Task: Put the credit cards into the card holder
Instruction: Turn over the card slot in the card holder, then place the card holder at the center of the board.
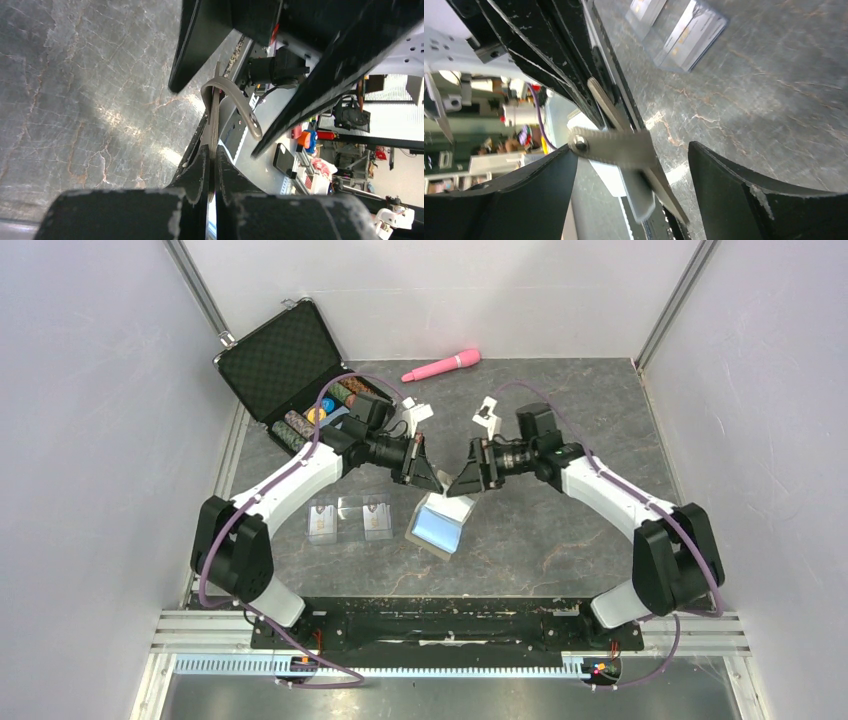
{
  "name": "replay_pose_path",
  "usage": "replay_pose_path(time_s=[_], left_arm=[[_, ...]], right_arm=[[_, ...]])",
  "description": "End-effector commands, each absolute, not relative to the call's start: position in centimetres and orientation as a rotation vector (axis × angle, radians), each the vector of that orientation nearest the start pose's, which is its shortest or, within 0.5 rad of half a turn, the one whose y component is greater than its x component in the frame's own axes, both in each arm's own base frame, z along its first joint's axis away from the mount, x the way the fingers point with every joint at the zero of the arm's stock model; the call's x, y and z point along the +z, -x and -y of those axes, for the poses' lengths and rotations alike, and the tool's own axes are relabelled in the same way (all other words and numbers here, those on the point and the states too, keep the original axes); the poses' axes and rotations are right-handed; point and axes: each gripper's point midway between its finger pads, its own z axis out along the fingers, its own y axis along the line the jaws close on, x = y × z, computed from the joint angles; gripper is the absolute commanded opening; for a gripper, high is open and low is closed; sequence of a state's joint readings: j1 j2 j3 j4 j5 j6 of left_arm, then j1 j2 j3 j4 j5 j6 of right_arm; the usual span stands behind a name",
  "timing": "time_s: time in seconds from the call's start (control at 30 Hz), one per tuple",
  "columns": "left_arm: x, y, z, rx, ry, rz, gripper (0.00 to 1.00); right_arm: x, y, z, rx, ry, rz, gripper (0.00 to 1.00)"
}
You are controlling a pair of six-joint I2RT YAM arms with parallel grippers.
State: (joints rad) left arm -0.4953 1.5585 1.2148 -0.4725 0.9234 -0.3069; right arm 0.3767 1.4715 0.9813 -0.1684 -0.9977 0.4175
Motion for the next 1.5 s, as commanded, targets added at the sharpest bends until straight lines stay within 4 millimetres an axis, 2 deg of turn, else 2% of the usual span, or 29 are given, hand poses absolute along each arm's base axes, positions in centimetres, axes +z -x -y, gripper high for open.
replay_pose_path(time_s=[0.0,0.03,0.13,0.17,0.23,0.27,0.33,0.4,0.53,0.67,0.77,0.9,1.1,1.2,1.3,1.33,1.4,1.47], left_arm=[[21.6,-23.2,30.5,-1.549,-0.821,-2.279,0.02],[21.8,-23.1,30.6,-1.553,-0.824,-2.276,0.02],[22.1,-23.3,30.8,-1.548,-0.825,-2.268,0.06],[22.0,-23.5,30.7,-1.537,-0.819,-2.271,0.08],[22.1,-23.7,30.7,-1.510,-0.809,-2.271,0.15],[21.9,-24.1,30.5,-1.479,-0.791,-2.281,0.22],[21.7,-24.8,30.1,-1.390,-0.749,-2.294,0.38],[21.7,-25.7,29.5,-1.284,-0.699,-2.302,0.58],[21.9,-27.8,27.5,-1.045,-0.566,-2.293,0.99],[22.4,-29.2,25.2,-0.885,-0.427,-2.265,1.00],[22.6,-29.4,24.5,-0.887,-0.355,-2.253,1.00],[22.9,-29.7,23.8,-0.916,-0.231,-2.222,1.00],[23.1,-29.8,23.2,-0.978,-0.094,-2.160,1.00],[23.1,-29.4,23.1,-1.001,-0.080,-2.138,1.00],[22.6,-29.2,23.1,-1.012,-0.077,-2.142,1.00],[22.5,-29.1,23.2,-1.020,-0.081,-2.146,1.00],[22.0,-28.9,23.3,-1.025,-0.081,-2.163,1.00],[21.6,-28.7,23.3,-1.029,-0.083,-2.177,1.00]], right_arm=[[18.2,-23.7,-28.7,1.489,0.803,-2.235,0.79],[17.9,-23.5,-28.9,1.481,0.825,-2.242,0.72],[17.1,-23.2,-29.0,1.481,0.840,-2.263,0.35],[16.9,-23.2,-29.0,1.482,0.843,-2.266,0.27],[16.7,-23.1,-28.9,1.477,0.850,-2.265,0.09],[16.7,-23.2,-28.9,1.474,0.853,-2.263,0.00],[16.4,-23.4,-28.8,1.449,0.843,-2.274,0.00],[16.1,-23.7,-28.6,1.429,0.824,-2.288,0.00],[14.7,-25.2,-27.1,1.371,0.669,-2.350,0.00],[12.8,-27.8,-23.5,1.316,0.316,-2.394,0.00],[11.6,-28.8,-20.9,1.311,0.071,-2.362,0.00],[9.8,-29.7,-19.1,1.251,-0.096,-2.344,0.00],[9.0,-30.9,-17.3,1.186,-0.333,-2.245,0.00],[7.4,-30.5,-15.7,1.105,-0.456,-2.254,0.00],[5.5,-29.5,-14.8,1.047,-0.488,-2.302,0.00],[5.0,-29.2,-14.7,1.031,-0.480,-2.328,0.01],[3.8,-28.7,-14.3,0.988,-0.468,-2.387,0.12],[2.9,-28.3,-13.8,0.934,-0.456,-2.445,0.29]])
